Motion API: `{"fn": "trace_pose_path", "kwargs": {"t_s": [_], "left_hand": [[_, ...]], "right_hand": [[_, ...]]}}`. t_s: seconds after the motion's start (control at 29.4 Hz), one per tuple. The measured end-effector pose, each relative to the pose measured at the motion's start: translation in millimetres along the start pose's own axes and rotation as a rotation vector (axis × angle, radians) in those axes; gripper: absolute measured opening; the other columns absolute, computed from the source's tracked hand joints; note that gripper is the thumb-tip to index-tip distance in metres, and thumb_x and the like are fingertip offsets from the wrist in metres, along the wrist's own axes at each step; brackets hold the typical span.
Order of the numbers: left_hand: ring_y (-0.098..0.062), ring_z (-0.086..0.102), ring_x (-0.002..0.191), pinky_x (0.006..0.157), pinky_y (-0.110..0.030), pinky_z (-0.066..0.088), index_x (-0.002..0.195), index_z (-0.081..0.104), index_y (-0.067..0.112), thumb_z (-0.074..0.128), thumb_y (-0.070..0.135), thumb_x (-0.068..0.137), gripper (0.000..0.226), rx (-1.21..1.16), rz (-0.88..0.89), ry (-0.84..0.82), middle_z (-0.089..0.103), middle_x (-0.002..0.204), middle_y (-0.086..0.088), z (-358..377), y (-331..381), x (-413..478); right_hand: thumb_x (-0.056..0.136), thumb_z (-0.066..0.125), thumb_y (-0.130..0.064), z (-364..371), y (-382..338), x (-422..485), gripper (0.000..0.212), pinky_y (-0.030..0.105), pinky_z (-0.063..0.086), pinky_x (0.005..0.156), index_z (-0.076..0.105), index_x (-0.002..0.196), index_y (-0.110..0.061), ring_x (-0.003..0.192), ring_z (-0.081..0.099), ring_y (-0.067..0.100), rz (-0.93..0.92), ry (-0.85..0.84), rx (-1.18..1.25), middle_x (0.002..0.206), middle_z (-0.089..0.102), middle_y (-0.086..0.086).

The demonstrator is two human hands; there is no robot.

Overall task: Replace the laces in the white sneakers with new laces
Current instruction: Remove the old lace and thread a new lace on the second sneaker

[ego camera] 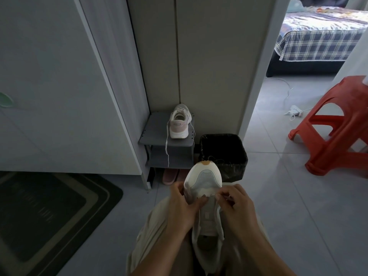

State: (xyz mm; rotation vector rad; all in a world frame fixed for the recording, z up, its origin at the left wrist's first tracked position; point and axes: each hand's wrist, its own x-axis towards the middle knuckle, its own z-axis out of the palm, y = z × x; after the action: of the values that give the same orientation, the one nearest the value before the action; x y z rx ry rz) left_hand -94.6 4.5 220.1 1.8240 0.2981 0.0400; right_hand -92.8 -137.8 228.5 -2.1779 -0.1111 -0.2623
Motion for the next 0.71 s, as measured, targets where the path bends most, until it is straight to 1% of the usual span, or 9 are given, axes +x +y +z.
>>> {"fn": "trace_pose_path", "kwargs": {"t_s": [0.07,0.14,0.2,0.27,0.34,0.44,0.51,0.61,0.71], "left_hand": [[-0.012,0.051,0.103,0.083,-0.026,0.046,0.116,0.034,0.021,0.078,0.027,0.070,0.064,-0.009,-0.011,-0.008,0.047,0.109,0.010,-1.0,-0.8,-0.5],[-0.013,0.051,0.105,0.080,-0.020,0.047,0.118,0.034,0.021,0.078,0.029,0.069,0.066,-0.014,-0.010,-0.025,0.047,0.113,0.008,-3.3,0.2,0.0],[-0.010,0.048,0.105,0.071,-0.009,0.039,0.119,0.032,0.021,0.077,0.028,0.071,0.067,-0.024,-0.011,-0.040,0.044,0.115,0.008,-6.0,2.6,1.6],[-0.006,0.047,0.102,0.067,-0.006,0.035,0.116,0.028,0.025,0.077,0.028,0.071,0.066,-0.020,0.002,-0.039,0.043,0.113,0.012,-7.2,4.0,3.0],[-0.001,0.047,0.096,0.069,-0.008,0.037,0.113,0.025,0.030,0.080,0.032,0.067,0.071,0.027,0.045,-0.034,0.042,0.105,0.019,-4.6,4.2,2.2],[-0.007,0.048,0.100,0.077,-0.017,0.043,0.112,0.026,0.032,0.082,0.037,0.062,0.076,0.079,0.104,0.003,0.042,0.108,0.014,1.9,1.2,3.5],[-0.006,0.048,0.098,0.074,-0.015,0.043,0.111,0.028,0.031,0.083,0.035,0.061,0.074,0.058,0.110,0.013,0.043,0.105,0.016,3.4,1.5,5.1],[0.003,0.046,0.091,0.069,-0.011,0.040,0.109,0.029,0.030,0.082,0.032,0.062,0.071,0.018,0.096,0.006,0.040,0.100,0.024,2.8,3.7,4.5],[0.002,0.047,0.092,0.072,-0.013,0.042,0.109,0.030,0.030,0.082,0.031,0.063,0.070,-0.002,0.080,0.010,0.041,0.101,0.023,2.5,2.3,4.8]], "right_hand": [[0.086,0.060,-0.007,1.0,-3.4,1.0,0.022,0.009,0.048,0.069,0.056,0.076,-0.027,0.074,0.055,0.003,0.141,-0.037,0.138,0.080,0.055,-0.013],[0.088,0.058,-0.011,4.0,-6.4,0.7,0.013,0.008,0.045,0.069,0.056,0.083,-0.023,0.077,0.054,0.003,0.227,-0.119,0.179,0.083,0.058,-0.007],[0.088,0.058,-0.012,5.6,-6.0,0.5,0.007,0.003,0.041,0.068,0.057,0.088,-0.018,0.078,0.053,0.002,0.214,-0.121,0.167,0.085,0.058,-0.005],[0.088,0.058,-0.010,0.9,-4.9,1.6,0.007,0.005,0.045,0.071,0.059,0.088,-0.017,0.078,0.055,0.004,0.222,-0.060,0.205,0.084,0.061,-0.005],[0.088,0.058,-0.009,-7.7,-3.3,3.2,0.010,0.010,0.048,0.069,0.061,0.086,-0.019,0.078,0.058,0.006,0.207,-0.027,0.207,0.085,0.063,-0.004],[0.086,0.061,-0.008,-13.7,-1.8,2.4,0.020,0.005,0.044,0.067,0.057,0.077,-0.026,0.076,0.057,0.005,0.132,-0.067,0.147,0.080,0.060,-0.010],[0.086,0.061,-0.009,-12.0,-2.0,2.1,0.023,0.003,0.042,0.069,0.055,0.076,-0.029,0.074,0.055,0.004,0.100,-0.080,0.103,0.079,0.056,-0.014],[0.086,0.061,-0.009,-9.1,-1.8,3.2,0.029,0.002,0.042,0.071,0.052,0.074,-0.034,0.074,0.054,0.002,0.075,-0.079,0.084,0.078,0.054,-0.016],[0.085,0.061,-0.009,-7.2,-2.8,3.0,0.030,0.003,0.042,0.072,0.051,0.074,-0.035,0.076,0.055,0.003,0.059,-0.083,0.089,0.079,0.055,-0.016]]}}
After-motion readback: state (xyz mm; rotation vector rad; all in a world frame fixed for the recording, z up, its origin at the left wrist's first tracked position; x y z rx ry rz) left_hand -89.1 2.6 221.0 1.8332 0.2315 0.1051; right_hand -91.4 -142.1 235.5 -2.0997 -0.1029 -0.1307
